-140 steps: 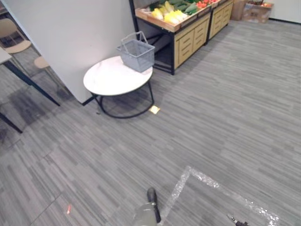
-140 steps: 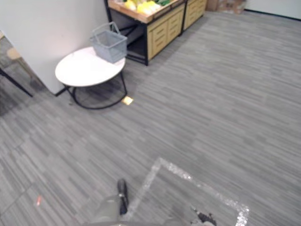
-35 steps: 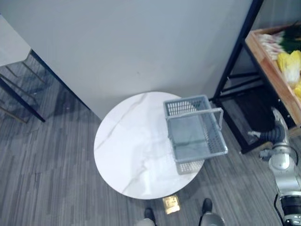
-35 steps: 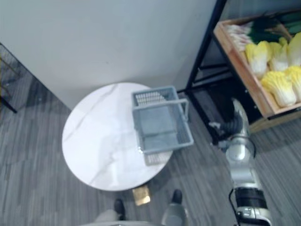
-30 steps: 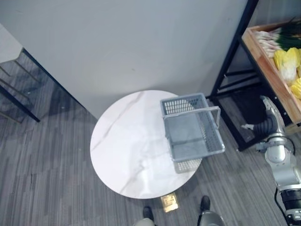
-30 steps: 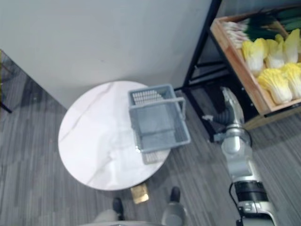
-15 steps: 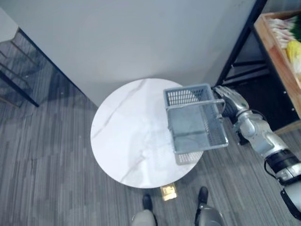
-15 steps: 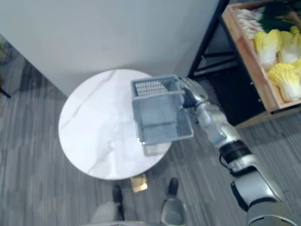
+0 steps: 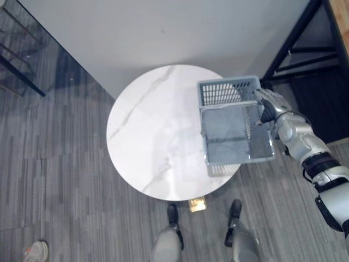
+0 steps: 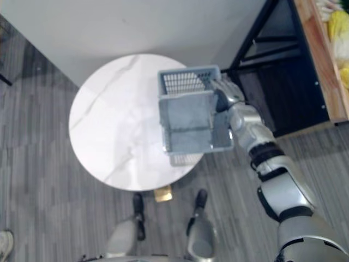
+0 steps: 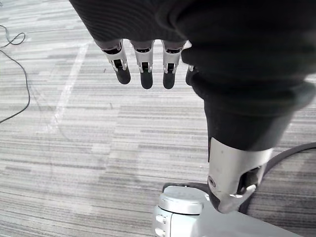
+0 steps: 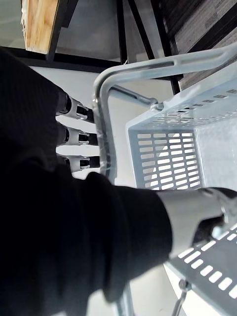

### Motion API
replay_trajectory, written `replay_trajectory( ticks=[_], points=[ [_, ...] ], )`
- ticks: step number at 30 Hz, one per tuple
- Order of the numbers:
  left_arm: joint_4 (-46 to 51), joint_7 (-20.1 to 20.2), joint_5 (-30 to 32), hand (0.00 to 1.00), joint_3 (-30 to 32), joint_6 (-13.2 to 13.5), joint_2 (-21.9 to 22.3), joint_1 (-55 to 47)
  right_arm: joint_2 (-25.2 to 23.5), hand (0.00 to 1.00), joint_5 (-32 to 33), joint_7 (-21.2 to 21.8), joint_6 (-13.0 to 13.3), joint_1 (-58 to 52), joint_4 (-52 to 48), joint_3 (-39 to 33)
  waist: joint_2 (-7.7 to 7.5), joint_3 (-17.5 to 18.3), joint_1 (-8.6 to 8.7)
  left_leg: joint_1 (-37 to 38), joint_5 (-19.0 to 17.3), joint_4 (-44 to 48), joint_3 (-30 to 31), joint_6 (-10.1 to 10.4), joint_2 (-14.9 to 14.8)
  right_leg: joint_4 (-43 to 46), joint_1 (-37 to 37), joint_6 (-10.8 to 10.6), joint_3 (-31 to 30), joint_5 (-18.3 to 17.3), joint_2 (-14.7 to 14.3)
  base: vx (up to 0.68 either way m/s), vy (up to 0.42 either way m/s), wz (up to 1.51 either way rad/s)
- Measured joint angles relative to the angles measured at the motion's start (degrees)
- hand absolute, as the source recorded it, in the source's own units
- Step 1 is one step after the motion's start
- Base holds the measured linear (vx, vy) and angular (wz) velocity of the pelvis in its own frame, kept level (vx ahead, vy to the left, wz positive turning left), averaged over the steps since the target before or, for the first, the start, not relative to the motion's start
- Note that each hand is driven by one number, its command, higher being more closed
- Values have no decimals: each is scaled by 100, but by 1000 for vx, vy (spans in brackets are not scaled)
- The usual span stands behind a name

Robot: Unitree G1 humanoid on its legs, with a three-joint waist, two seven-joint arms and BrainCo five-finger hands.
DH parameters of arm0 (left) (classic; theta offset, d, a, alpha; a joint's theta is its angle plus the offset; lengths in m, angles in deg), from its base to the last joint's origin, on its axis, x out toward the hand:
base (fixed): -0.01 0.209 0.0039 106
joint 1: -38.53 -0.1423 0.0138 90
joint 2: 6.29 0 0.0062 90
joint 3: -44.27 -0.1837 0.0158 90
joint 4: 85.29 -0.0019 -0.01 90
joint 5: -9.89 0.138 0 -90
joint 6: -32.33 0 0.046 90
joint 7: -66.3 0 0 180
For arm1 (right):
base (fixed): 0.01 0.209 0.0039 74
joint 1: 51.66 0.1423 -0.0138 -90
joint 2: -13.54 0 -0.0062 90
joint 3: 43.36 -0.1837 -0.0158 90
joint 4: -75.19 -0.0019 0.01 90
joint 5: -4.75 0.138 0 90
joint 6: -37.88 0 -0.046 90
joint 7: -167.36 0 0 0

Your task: Pick vegetable in the basket

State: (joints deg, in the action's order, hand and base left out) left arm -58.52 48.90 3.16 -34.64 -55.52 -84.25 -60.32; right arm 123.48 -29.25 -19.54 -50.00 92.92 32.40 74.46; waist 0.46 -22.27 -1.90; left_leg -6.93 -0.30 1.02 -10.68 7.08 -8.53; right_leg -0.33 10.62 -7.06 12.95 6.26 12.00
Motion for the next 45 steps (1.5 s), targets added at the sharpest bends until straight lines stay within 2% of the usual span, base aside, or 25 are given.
replay_trajectory(
  ticks=[4,14,26,30,45],
  points=[
    [1,26,-213,0,-48,35,-9,18,-33,0,-210,-6,-70,51,142,-112,1,-89,-26,-4,0,-4,40,0,7,1,-3,-1,4,2,4,0,0,0],
    [3,34,-214,0,-283,50,-63,32,-101,0,-426,-26,-153,241,551,-494,39,-167,-46,1,84,-149,97,-21,81,-8,21,-13,48,11,63,-5,-1,3],
    [58,35,-214,0,-296,42,-71,97,-96,0,-426,-38,-194,909,547,-439,62,-289,-46,-47,100,-183,185,-30,92,-37,26,-35,-84,24,66,3,-1,2],
    [56,32,-214,0,-308,36,-98,203,-93,0,-425,-37,-220,965,547,-369,62,-289,-112,-109,100,-169,190,-30,92,-55,76,-74,-101,50,66,-2,-1,1],
    [174,17,-229,0,-683,55,-224,253,-94,0,-429,-39,-289,1218,772,-275,65,-290,-160,-219,100,-89,220,-30,87,-62,127,-58,-111,88,66,0,0,0]
  ],
)
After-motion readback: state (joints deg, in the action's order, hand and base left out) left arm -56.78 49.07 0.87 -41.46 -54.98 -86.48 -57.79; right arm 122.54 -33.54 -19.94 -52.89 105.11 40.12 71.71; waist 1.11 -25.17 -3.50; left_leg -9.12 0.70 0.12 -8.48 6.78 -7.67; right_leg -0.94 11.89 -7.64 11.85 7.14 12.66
